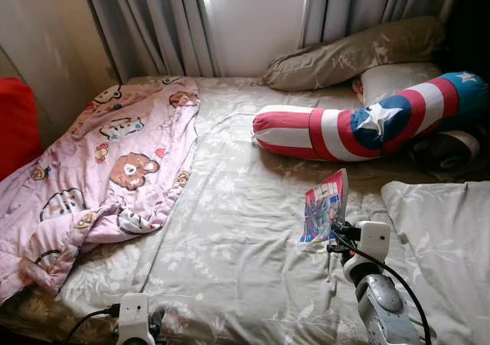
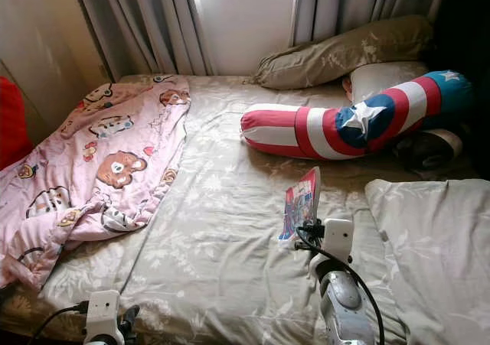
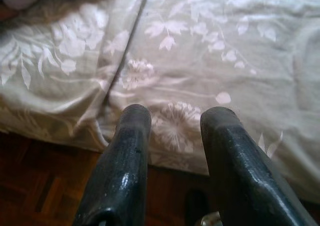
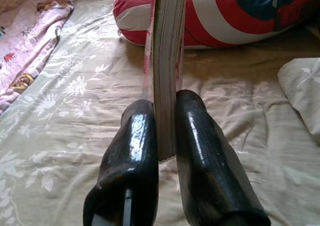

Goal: Clean up the room

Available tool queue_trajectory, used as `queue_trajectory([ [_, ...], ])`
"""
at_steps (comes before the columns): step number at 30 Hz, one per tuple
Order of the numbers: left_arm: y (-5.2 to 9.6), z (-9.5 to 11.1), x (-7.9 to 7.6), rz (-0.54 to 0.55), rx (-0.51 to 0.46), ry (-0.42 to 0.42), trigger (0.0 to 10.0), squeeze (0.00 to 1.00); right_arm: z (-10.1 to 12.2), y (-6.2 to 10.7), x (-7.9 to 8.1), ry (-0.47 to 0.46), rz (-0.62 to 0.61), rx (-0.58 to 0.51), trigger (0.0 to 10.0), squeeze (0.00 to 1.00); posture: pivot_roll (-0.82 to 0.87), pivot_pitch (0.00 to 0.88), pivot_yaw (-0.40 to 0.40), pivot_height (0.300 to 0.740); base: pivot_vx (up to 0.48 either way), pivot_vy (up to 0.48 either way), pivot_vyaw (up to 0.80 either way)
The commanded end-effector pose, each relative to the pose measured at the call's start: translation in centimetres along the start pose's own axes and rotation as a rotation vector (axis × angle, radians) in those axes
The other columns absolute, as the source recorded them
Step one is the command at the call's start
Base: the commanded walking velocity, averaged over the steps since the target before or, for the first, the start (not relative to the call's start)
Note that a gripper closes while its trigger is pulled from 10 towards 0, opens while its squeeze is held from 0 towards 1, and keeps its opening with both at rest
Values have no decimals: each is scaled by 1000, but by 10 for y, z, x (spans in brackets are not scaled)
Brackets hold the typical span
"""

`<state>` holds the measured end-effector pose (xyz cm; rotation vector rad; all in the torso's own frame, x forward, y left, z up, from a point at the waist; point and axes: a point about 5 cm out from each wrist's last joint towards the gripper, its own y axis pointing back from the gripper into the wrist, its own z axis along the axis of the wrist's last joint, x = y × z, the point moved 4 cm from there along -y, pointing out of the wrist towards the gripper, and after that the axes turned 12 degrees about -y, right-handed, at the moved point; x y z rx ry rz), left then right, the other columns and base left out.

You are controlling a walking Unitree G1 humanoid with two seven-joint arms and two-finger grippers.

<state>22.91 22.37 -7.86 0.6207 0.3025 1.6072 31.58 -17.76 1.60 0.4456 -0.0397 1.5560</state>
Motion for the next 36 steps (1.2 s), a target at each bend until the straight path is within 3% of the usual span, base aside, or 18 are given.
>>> queue_trajectory([
  [1, 0, 4, 4, 16, -29, 10, 10000, 0, 12, -3, 7, 13, 23, -38, 10000, 0, 26, 0, 42, 696, 0, 0, 0],
  [4, 0, 10, 6, 19, -62, 7, 10000, 0, 12, -3, 10, 2, 40, -45, 10000, 0, 29, 0, 43, 671, 0, 0, 0],
  [18, -3, 40, 12, 36, -201, 4, 10000, 0, 7, -1, 12, 11, 51, -20, 10000, 0, 26, 0, 43, 671, 0, 0, 0],
  [22, -4, 52, 13, 39, -244, 3, 10000, 0, 10, -1, 15, 12, 74, -41, 10000, 0, 27, 0, 43, 642, 0, 0, 0],
  [36, -6, 79, 11, 31, -337, 19, 10000, 0, 10, 0, 17, -18, 81, -47, 10000, 0, 28, 0, 45, 642, 0, 0, 0],
])
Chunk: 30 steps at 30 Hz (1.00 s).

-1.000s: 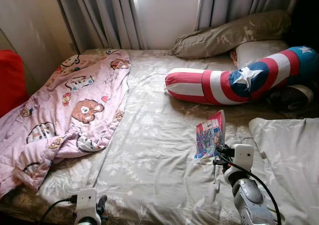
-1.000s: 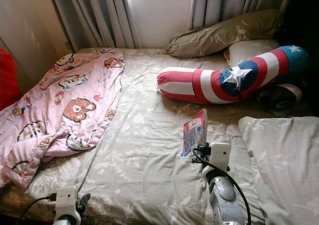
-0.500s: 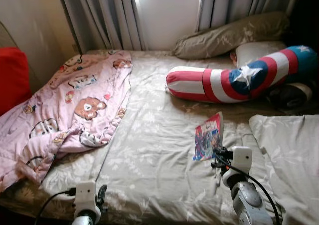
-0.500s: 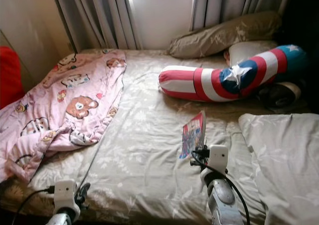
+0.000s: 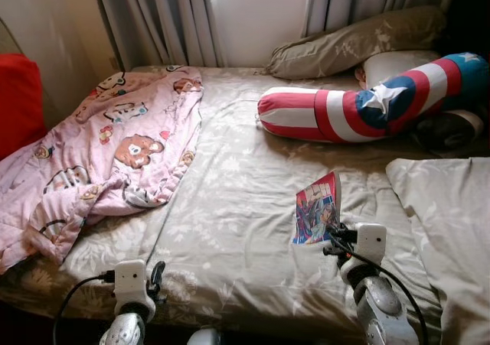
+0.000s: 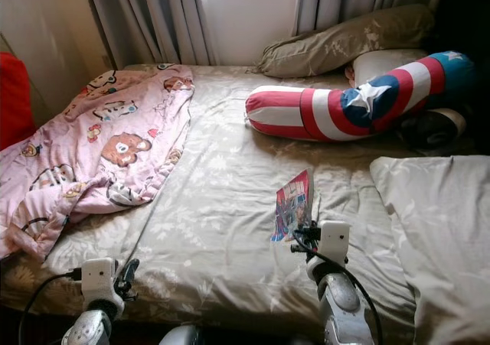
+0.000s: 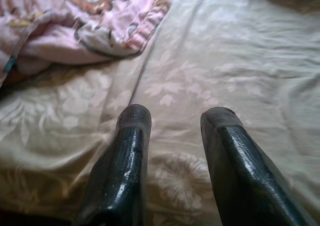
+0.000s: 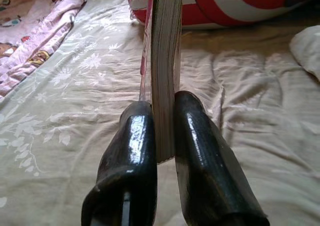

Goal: Clean up the room

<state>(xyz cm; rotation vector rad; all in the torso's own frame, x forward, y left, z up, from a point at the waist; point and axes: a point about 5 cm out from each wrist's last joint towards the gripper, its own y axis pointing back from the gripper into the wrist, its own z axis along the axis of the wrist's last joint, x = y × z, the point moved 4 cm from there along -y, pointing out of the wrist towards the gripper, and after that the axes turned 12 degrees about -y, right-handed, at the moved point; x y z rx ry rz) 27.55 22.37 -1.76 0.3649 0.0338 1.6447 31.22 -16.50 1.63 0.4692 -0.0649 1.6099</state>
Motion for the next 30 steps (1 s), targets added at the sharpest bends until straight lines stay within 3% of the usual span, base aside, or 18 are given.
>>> queue_trajectory([
  [1, -2, 6, -1, 2, -16, 8, 10000, 0, 15, -3, 5, 4, 25, -52, 10000, 0, 29, 0, 45, 642, 0, 0, 0],
  [17, -2, 10, -2, -8, -25, 21, 10000, 0, 13, -3, 7, 0, 32, -48, 10000, 0, 31, 0, 46, 642, 0, 0, 0],
  [30, 0, 7, -1, -11, -13, 25, 10000, 0, 16, -5, 5, 1, 23, -57, 10000, 0, 33, 0, 47, 642, 308, 0, 0],
])
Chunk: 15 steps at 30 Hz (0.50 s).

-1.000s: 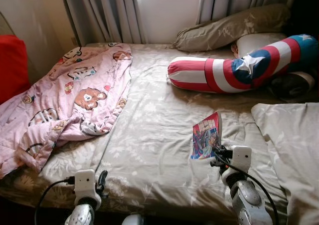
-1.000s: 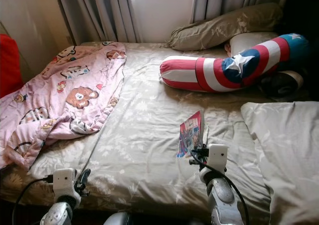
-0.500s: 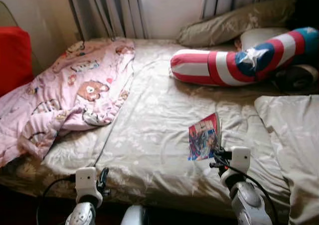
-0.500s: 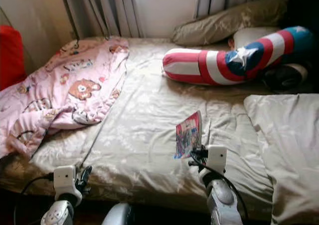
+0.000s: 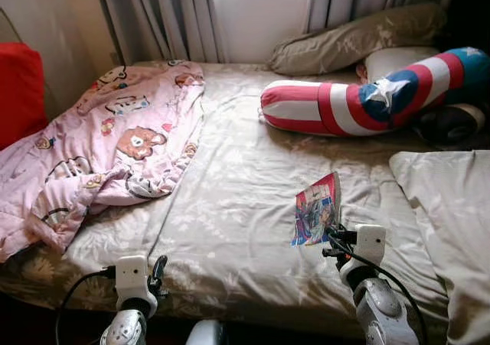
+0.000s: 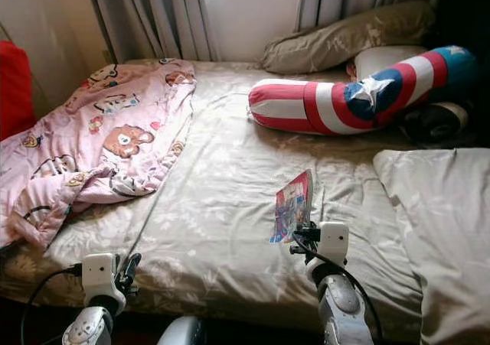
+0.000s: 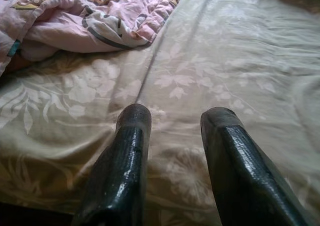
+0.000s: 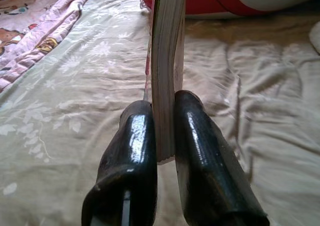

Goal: Clean up the room

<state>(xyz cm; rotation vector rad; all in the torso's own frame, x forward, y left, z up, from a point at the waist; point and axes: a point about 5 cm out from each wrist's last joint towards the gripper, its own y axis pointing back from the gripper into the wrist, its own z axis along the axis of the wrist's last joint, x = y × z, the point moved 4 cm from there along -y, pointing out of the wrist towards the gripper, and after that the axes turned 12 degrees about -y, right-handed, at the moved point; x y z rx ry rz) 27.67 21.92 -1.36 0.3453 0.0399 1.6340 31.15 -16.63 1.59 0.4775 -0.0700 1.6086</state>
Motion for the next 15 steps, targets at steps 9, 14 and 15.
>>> queue_trajectory([
  [9, 0, 2, 3, 3, -5, 11, 10000, 0, 17, -6, 6, 10, 19, -63, 10000, 0, 33, 0, 47, 642, 350, 0, 0],
  [14, -1, 6, 4, 2, -19, 11, 10000, 0, 18, -7, 7, 8, 27, -62, 10000, 0, 33, 0, 47, 642, 122, 0, 0],
  [15, -1, 6, 4, -1, -19, 11, 10000, 0, 18, -8, 10, 1, 50, -55, 10000, 0, 33, 0, 48, 642, 0, 0, 0],
])
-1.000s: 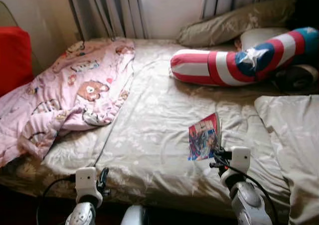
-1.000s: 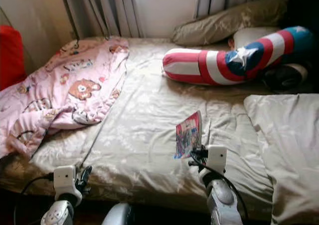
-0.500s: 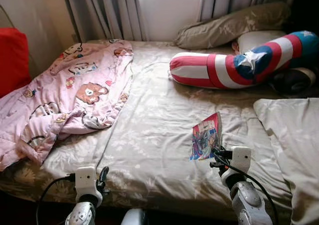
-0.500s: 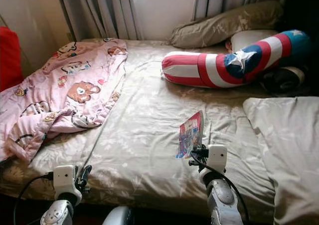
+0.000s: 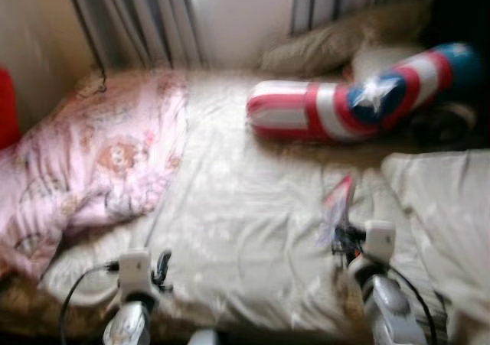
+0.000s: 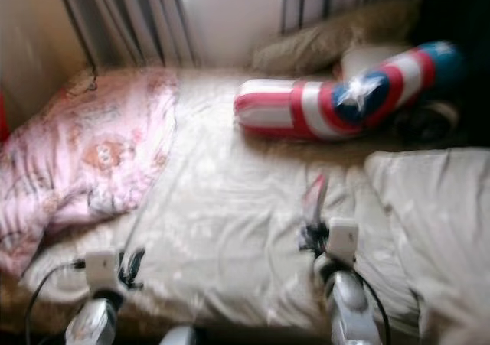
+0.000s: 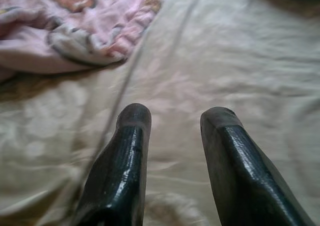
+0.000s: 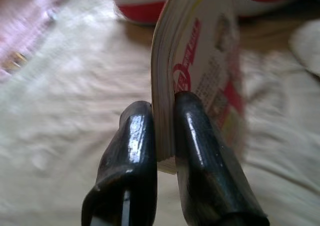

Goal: Clean up the room

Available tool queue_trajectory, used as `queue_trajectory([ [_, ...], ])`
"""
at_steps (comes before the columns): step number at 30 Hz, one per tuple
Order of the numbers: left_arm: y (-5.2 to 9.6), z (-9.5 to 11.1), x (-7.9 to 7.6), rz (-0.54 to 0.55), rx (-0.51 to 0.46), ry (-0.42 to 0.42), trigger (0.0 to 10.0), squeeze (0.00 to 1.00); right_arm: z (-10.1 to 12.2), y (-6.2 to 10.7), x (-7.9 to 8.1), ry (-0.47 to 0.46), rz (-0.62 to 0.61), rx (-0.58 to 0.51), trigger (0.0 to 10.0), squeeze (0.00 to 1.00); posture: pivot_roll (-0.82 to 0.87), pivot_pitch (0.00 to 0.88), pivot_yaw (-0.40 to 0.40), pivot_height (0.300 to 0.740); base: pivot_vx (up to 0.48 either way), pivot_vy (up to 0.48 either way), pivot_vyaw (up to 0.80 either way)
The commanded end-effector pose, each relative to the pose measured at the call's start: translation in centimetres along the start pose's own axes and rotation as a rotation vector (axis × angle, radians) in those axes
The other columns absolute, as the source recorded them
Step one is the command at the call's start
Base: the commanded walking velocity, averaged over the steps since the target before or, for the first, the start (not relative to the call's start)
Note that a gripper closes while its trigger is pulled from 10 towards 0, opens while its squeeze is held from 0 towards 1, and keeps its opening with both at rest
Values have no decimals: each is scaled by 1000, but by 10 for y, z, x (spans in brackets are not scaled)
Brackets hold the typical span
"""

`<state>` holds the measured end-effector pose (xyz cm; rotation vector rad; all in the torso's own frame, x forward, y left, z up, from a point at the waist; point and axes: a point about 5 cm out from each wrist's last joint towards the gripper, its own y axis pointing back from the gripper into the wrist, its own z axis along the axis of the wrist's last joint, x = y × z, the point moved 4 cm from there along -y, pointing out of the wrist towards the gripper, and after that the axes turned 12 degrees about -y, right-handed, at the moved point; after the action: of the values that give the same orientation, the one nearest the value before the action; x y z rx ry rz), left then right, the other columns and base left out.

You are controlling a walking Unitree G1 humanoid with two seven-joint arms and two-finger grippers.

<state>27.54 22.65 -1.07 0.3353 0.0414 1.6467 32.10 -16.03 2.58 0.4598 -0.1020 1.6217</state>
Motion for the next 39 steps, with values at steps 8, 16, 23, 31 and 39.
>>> queue_trajectory([
  [8, -2, 5, -3, -13, -12, -3, 10000, 0, 19, -4, 6, -99, 100, -20, 10000, 0, 33, 0, 51, 642, 0, 0, 0],
  [16, 1, 3, 1, -13, -8, -12, 10000, 0, 15, -3, 14, -329, 243, 91, 10000, 0, 43, 0, 59, 642, 0, 0, 0],
  [23, 6, 3, 6, -28, -8, -36, 10000, 0, 8, -6, 20, -618, 287, 143, 10000, 0, 59, 0, 84, 642, 0, 0, 0],
  [31, 10, 2, 13, -44, -1, -60, 10000, 0, -34, 0, 7, -559, 196, 307, 10000, 0, 72, 0, 113, 642, 0, 0, 0],
  [39, 15, 0, 8, -76, 9, -71, 10000, 0, -61, 13, -39, -416, -43, 418, 10000, 0, 88, 0, 129, 642, 0, 0, 0],
])
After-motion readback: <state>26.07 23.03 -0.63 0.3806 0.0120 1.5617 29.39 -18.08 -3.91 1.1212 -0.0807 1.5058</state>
